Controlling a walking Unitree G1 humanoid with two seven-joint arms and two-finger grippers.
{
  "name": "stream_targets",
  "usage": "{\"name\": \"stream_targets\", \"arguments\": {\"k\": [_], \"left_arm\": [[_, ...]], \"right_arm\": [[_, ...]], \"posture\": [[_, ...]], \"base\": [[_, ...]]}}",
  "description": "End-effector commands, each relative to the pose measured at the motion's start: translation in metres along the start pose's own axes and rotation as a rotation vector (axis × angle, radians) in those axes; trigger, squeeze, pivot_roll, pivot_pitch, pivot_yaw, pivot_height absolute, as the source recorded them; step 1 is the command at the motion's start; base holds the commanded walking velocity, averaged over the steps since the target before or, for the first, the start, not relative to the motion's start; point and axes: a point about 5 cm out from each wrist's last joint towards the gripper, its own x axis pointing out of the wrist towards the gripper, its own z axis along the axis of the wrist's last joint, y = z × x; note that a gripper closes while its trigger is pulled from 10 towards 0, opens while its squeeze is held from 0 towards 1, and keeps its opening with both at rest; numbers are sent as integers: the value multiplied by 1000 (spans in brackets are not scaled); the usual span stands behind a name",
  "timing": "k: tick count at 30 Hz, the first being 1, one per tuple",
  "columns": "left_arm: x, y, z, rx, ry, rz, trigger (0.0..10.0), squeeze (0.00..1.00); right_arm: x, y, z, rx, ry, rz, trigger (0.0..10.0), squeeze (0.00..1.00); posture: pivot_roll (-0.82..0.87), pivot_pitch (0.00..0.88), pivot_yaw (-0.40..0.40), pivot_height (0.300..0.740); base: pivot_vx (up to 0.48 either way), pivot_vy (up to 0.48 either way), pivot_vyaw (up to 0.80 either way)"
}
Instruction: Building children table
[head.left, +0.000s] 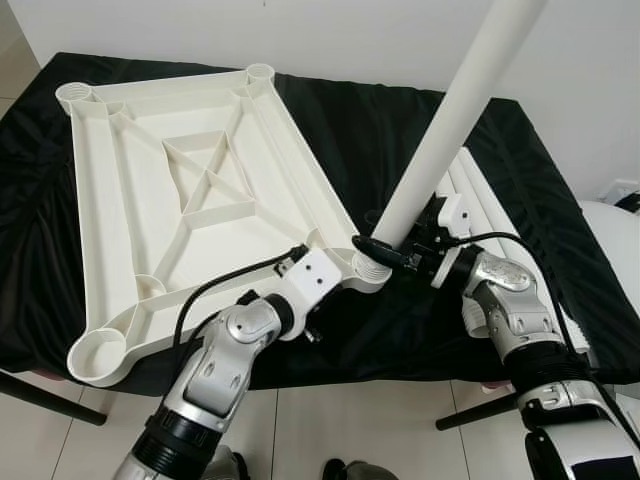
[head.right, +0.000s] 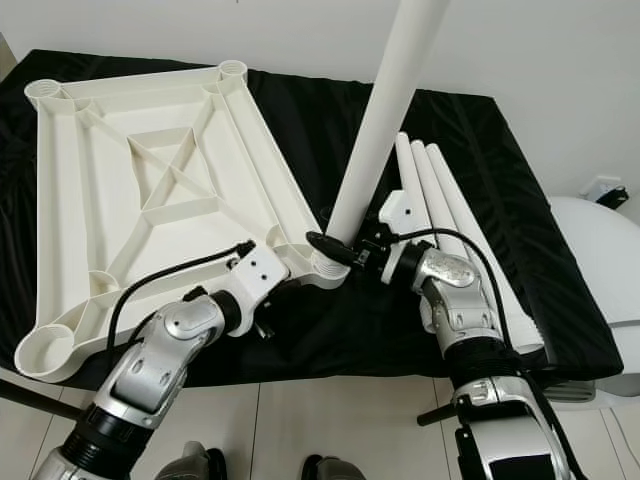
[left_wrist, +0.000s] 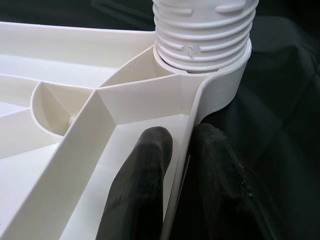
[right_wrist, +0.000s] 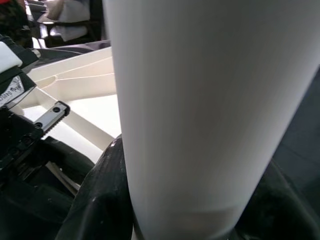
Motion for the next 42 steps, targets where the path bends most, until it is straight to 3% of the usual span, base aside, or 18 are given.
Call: {"name": "stream_targets", "arguments": {"k": [1, 14, 18, 27, 30, 35, 36, 42], "left_arm": [[-8, -5, -13, 6, 50, -77, 10000, 0], [-17, -10, -23, 49, 69, -151, 10000, 0], [-13, 2, -22, 17, 51, -62, 10000, 0], [-12, 9, -20, 10, 34, -26, 10000, 0], [-12, 11, -17, -5, 21, -13, 10000, 0], [-12, 12, -16, -6, 19, -12, 10000, 0], [-12, 11, -16, -2, 15, -12, 10000, 0], [-12, 11, -15, -9, 9, -10, 10000, 0]], "right_arm": [[-32, 11, -46, 161, 205, -22, 10000, 0], [-38, 16, -43, 146, 203, 60, 10000, 0], [-38, 6, -39, 78, 171, -19, 10000, 0], [-40, 2, -35, 35, 144, -55, 10000, 0], [-36, -2, -32, 45, 112, -130, 10000, 0], [-34, -2, -33, 56, 110, -149, 10000, 0], [-31, 9, -37, 71, 106, -129, 10000, 0], [-26, 22, -42, 83, 106, -106, 10000, 0]], "posture": [[-42, 145, -52, 740], [-45, 142, -51, 740], [-43, 142, -52, 740], [-44, 140, -49, 740], [-44, 140, -48, 740], [-43, 139, -47, 740], [-43, 137, -46, 740], [-43, 136, -45, 740]], "base": [[0, 0, 0], [0, 0, 0], [0, 0, 0], [0, 0, 0], [0, 0, 0], [0, 0, 0], [0, 0, 0], [0, 0, 0]]}}
